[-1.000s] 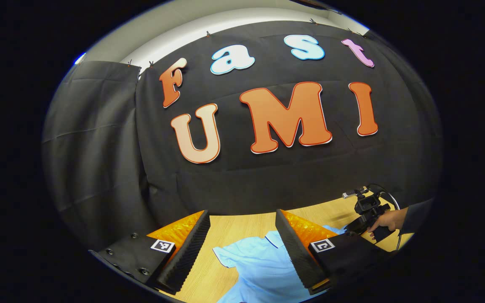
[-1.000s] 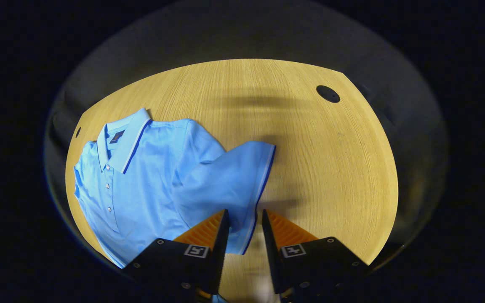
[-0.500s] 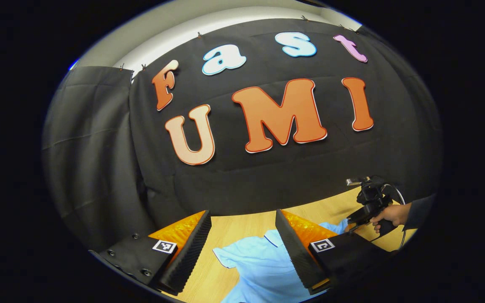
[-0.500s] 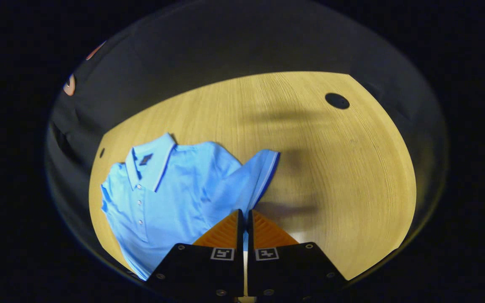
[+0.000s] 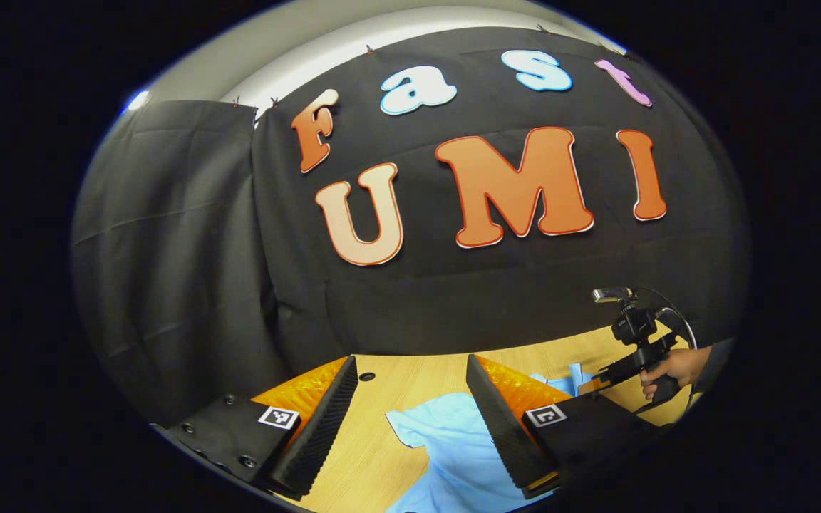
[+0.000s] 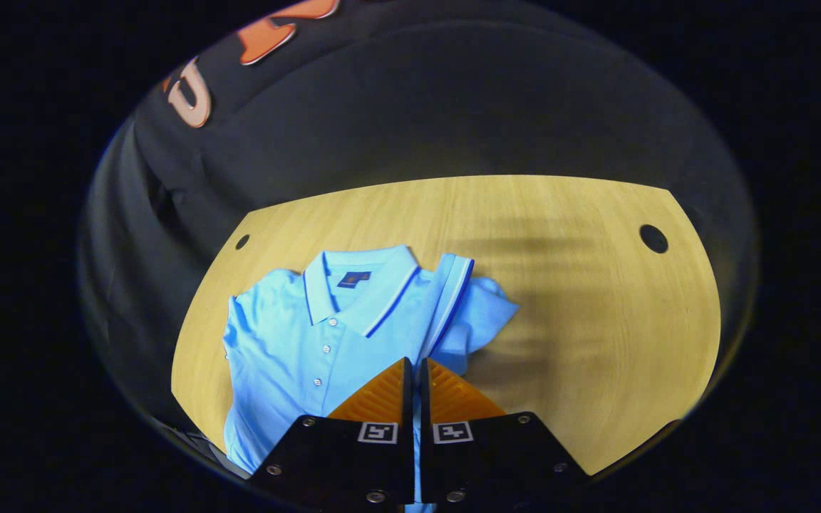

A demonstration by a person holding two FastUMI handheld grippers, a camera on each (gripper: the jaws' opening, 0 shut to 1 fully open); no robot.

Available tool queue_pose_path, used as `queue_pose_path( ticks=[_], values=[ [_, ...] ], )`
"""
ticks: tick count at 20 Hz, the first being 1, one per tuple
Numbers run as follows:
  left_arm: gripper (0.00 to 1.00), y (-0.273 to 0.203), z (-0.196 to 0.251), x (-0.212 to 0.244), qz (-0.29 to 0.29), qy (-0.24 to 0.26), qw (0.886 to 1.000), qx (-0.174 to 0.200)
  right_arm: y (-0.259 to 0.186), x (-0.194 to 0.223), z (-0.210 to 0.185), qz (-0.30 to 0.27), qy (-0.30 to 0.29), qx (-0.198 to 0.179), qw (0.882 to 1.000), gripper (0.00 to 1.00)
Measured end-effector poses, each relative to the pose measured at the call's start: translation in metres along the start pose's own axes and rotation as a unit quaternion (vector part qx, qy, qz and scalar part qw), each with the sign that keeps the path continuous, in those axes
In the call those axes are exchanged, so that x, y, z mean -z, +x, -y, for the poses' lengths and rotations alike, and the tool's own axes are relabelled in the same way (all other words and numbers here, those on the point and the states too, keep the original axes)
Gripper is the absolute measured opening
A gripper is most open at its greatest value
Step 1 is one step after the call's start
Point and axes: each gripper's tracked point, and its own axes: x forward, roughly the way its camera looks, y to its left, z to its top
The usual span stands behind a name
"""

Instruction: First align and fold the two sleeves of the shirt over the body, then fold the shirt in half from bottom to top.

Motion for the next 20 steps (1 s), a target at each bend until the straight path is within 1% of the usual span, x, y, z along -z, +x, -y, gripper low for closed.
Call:
queue_pose_path(
  ticks=[1,3,4,5,6,7,9,10,11,12,13,14,15,16,18,20],
  values=[
    [0.99,0.003,-0.004,0.005,-0.006,-0.006,1.000,-0.004,0.004,0.000,-0.010,-0.001,-0.005,-0.006,1.000,0.04],
    [1.00,0.009,-0.011,0.016,-0.020,-0.023,1.000,-0.007,0.008,0.003,-0.036,-0.010,-0.002,-0.033,0.999,0.04],
    [1.00,0.013,-0.013,0.023,-0.027,-0.032,0.999,-0.004,0.007,0.008,-0.050,-0.020,0.003,-0.050,0.999,0.06],
    [0.99,0.021,-0.017,0.033,-0.041,-0.040,0.998,-0.002,0.009,0.014,-0.062,-0.032,0.007,-0.064,0.997,0.11],
    [0.99,0.029,-0.019,0.046,-0.064,-0.046,0.997,-0.001,0.010,0.018,-0.069,-0.039,0.005,-0.073,0.997,0.14],
    [0.99,0.037,-0.021,0.061,-0.088,-0.054,0.995,0.004,0.010,0.019,-0.071,-0.039,-0.002,-0.071,0.997,0.16],
    [1.00,0.055,-0.028,0.079,-0.120,-0.079,0.990,0.015,0.002,0.016,-0.069,-0.028,-0.016,-0.059,0.998,0.16],
    [0.98,0.064,-0.030,0.089,-0.137,-0.090,0.986,0.022,-0.005,0.014,-0.066,-0.023,-0.020,-0.053,0.998,0.17],
    [1.00,0.073,-0.032,0.099,-0.156,-0.098,0.982,0.028,-0.010,0.011,-0.061,-0.016,-0.022,-0.042,0.999,0.22],
    [1.00,0.082,-0.035,0.117,-0.188,-0.095,0.977,0.031,-0.017,0.008,-0.054,-0.006,-0.021,-0.030,0.999,0.25],
    [1.00,0.087,-0.039,0.134,-0.223,-0.092,0.970,0.033,-0.025,0.004,-0.046,0.004,-0.018,-0.015,1.000,0.22],
    [1.00,0.093,-0.034,0.149,-0.247,-0.097,0.963,0.044,-0.033,0.003,-0.039,0.011,-0.013,-0.001,1.000,0.35],
    [0.99,0.099,-0.031,0.160,-0.265,-0.106,0.957,0.055,-0.042,0.003,-0.033,0.017,-0.004,0.014,1.000,0.41],
    [0.99,0.105,-0.029,0.169,-0.281,-0.119,0.950,0.067,-0.052,0.003,-0.026,0.024,0.005,0.027,0.999,0.42],
    [0.99,0.120,-0.034,0.190,-0.313,-0.133,0.937,0.087,-0.073,0.005,-0.018,0.041,0.022,0.050,0.998,0.47],
    [0.97,0.132,-0.036,0.216,-0.354,-0.134,0.921,0.093,-0.093,0.014,-0.011,0.049,0.040,0.067,0.996,0.55]
  ],
)
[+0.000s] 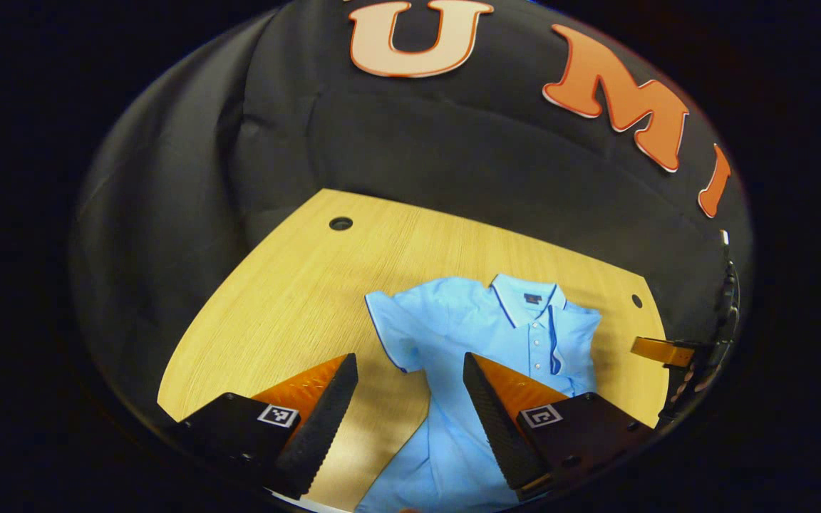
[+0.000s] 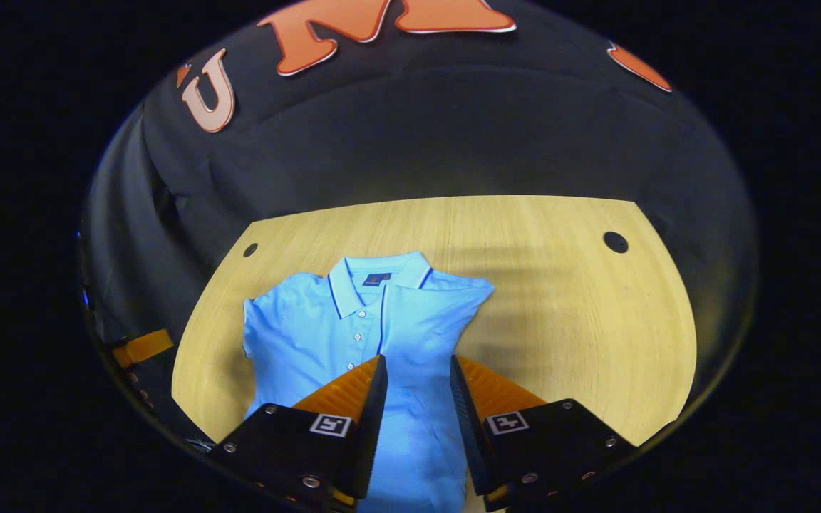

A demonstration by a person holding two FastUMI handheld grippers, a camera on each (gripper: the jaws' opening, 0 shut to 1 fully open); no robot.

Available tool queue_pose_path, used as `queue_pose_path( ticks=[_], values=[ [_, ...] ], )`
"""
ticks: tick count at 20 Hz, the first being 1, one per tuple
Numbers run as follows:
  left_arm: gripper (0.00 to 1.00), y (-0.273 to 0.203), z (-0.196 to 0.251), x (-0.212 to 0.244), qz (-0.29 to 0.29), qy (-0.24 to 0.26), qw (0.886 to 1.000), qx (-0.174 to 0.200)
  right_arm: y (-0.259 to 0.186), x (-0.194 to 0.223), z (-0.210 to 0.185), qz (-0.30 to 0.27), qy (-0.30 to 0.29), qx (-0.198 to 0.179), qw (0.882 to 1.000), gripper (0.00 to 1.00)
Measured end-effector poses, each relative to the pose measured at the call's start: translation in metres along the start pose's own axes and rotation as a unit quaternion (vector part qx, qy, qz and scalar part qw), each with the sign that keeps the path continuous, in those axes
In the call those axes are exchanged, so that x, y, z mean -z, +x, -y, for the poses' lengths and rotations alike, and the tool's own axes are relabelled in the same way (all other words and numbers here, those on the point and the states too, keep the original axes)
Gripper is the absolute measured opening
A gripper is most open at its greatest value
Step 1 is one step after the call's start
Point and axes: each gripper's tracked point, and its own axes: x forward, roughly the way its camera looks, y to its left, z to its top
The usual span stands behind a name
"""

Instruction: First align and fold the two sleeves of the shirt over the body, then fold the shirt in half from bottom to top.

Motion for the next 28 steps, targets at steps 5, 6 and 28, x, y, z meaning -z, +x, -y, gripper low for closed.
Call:
queue_pose_path(
  ticks=[5,6,28],
  values=[
    [0.99,0.053,-0.015,0.019,-0.106,-0.012,0.994,0.009,-0.062,0.011,0.022,0.050,0.026,0.045,0.997,0.76],
    [0.99,0.064,-0.016,0.022,-0.124,-0.021,0.992,0.011,-0.072,0.015,0.025,0.062,0.028,0.053,0.996,0.77],
    [0.70,0.182,-0.013,0.026,-0.219,0.012,0.974,-0.049,-0.177,0.107,0.015,0.113,0.083,0.162,0.977,0.92]
  ],
)
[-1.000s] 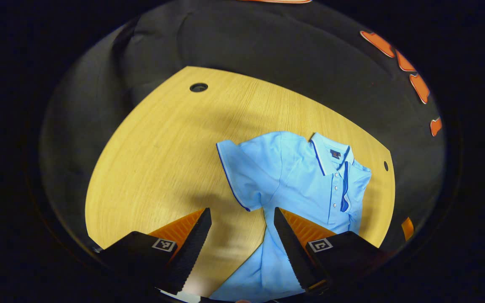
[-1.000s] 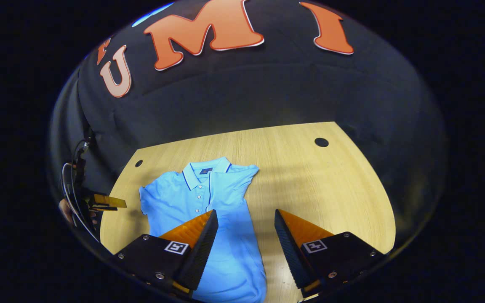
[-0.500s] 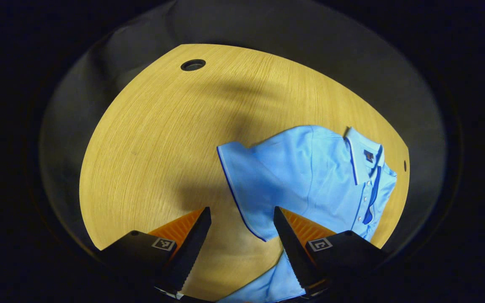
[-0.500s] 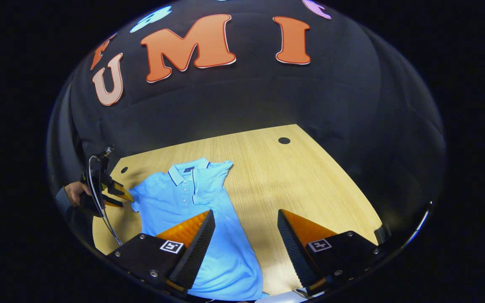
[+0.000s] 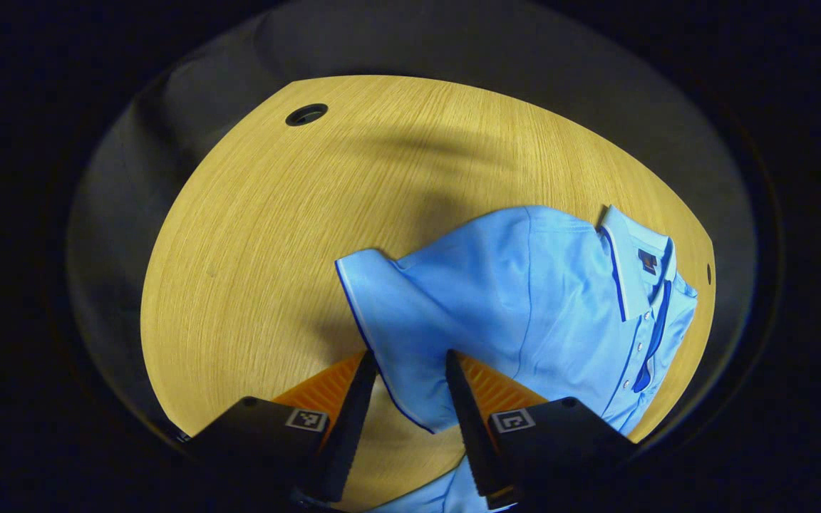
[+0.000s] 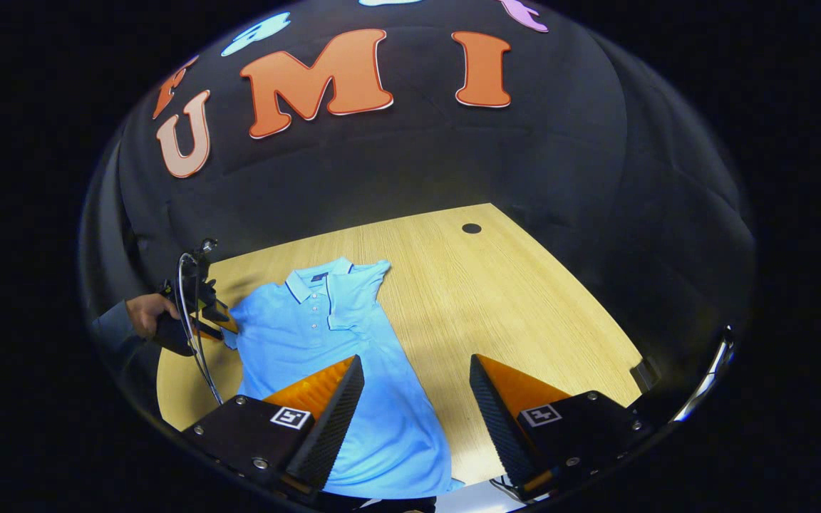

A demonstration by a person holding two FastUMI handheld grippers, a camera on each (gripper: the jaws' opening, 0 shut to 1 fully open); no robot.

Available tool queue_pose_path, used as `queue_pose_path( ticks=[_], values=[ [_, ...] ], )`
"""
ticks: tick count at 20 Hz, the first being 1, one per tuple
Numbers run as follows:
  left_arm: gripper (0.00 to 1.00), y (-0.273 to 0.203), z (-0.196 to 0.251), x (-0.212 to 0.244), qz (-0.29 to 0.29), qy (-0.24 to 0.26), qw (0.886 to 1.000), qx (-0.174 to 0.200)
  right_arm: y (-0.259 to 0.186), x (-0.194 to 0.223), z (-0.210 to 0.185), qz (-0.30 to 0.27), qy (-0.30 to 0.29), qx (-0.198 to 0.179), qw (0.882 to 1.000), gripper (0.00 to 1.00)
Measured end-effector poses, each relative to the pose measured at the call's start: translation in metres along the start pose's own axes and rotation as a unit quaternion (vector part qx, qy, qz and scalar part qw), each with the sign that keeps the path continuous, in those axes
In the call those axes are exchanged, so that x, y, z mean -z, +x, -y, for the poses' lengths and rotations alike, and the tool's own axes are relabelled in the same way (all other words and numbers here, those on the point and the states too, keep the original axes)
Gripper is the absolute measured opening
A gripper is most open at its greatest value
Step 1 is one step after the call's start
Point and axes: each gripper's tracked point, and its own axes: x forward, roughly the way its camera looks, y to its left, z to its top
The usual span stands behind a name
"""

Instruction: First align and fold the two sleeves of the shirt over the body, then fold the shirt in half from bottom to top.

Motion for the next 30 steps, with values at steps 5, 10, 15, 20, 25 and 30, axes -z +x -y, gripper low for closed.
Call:
queue_pose_path(
  ticks=[5,10,15,20,25,30],
  values=[
    [0.32,0.000,0.009,-0.002,0.009,0.020,0.999,0.024,-0.004,-0.004,0.004,0.010,0.010,0.005,1.000,0.92],
    [0.09,-0.014,0.035,-0.011,0.030,0.051,0.995,0.082,-0.016,0.003,0.011,0.011,0.011,0.018,1.000,0.92],
    [0.09,-0.054,0.078,-0.034,0.091,0.127,0.981,0.113,-0.021,0.011,0.011,0.007,0.027,0.026,0.999,0.92],
    [0.09,-0.081,0.130,-0.033,0.109,0.184,0.966,0.144,-0.030,0.011,0.009,0.012,0.027,0.037,0.999,0.92],
    [0.09,-0.085,0.183,-0.019,0.096,0.207,0.957,0.177,-0.031,0.020,0.007,0.000,0.028,0.039,0.999,0.92],
    [0.34,-0.095,0.225,-0.011,0.104,0.205,0.943,0.239,-0.031,0.011,0.003,0.006,0.020,0.021,1.000,0.92]
  ],
)
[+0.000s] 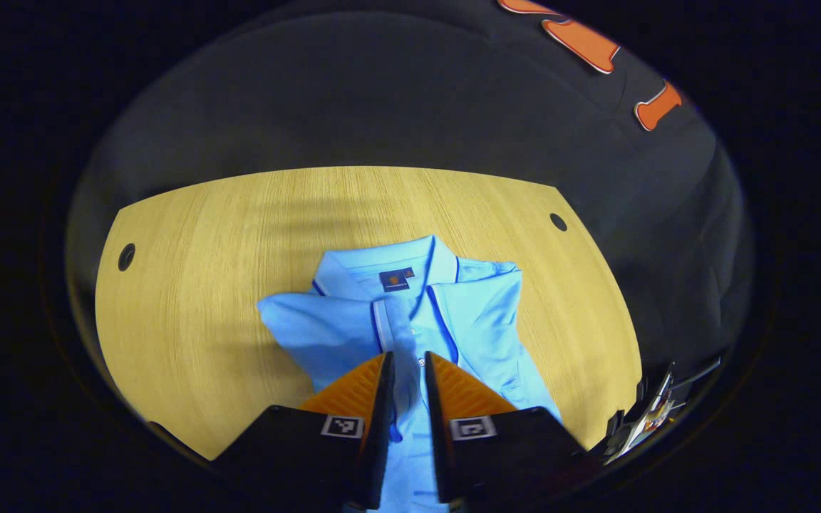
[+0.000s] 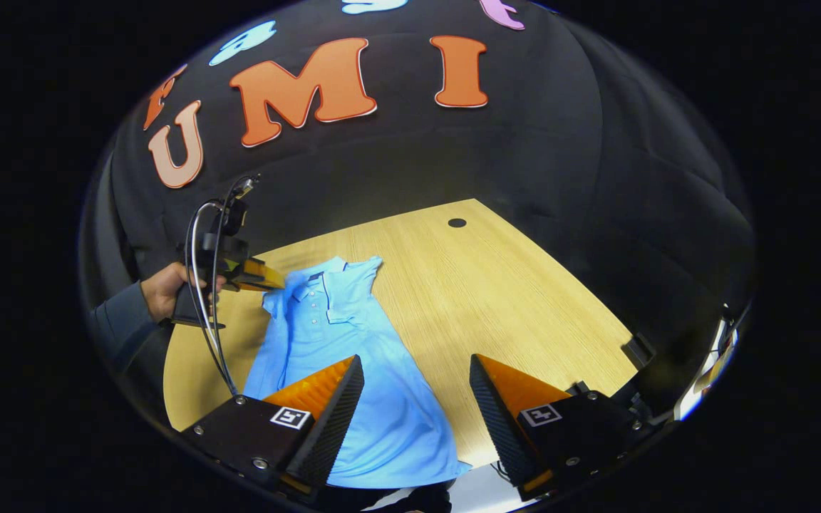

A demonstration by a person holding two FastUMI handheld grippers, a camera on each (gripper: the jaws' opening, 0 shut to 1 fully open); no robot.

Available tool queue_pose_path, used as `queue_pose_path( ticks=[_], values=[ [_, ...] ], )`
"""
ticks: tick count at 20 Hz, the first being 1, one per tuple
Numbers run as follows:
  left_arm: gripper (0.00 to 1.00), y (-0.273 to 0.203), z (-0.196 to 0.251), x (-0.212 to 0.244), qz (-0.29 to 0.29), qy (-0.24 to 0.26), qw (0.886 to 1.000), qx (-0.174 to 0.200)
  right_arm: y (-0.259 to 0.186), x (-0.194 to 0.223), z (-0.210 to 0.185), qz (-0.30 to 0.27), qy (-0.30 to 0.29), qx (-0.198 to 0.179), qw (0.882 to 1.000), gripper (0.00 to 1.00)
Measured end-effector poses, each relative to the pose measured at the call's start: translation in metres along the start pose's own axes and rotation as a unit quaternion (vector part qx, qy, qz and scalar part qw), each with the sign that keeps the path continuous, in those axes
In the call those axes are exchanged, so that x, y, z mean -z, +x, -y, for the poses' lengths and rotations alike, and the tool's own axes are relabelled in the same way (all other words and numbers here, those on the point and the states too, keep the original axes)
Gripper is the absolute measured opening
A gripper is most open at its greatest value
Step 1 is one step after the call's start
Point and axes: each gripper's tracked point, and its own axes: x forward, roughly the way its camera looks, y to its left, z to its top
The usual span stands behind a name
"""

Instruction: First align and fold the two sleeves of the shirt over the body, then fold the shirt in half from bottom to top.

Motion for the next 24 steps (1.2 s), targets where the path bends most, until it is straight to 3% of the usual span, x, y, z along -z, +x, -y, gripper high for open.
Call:
queue_pose_path(
  ticks=[3,4,11,20,24],
  values=[
    [0.94,-0.011,0.011,0.001,0.014,-0.004,1.000,0.019,-0.001,0.004,0.012,-0.007,-0.020,0.000,1.000,0.92],
    [1.00,-0.022,0.011,0.002,0.018,-0.005,1.000,0.018,-0.001,0.004,0.014,-0.009,-0.022,-0.002,1.000,0.92],
    [1.00,-0.090,-0.002,0.048,0.044,-0.016,0.999,-0.012,0.014,0.032,0.014,-0.052,-0.014,-0.070,0.996,0.97],
    [0.99,-0.154,-0.019,0.161,0.039,-0.028,0.997,-0.059,0.027,0.098,-0.016,-0.139,-0.036,-0.163,0.976,0.98],
    [0.99,-0.164,-0.020,0.220,0.019,-0.027,0.997,-0.072,0.030,0.122,-0.012,-0.163,-0.064,-0.162,0.971,0.96]
  ],
)
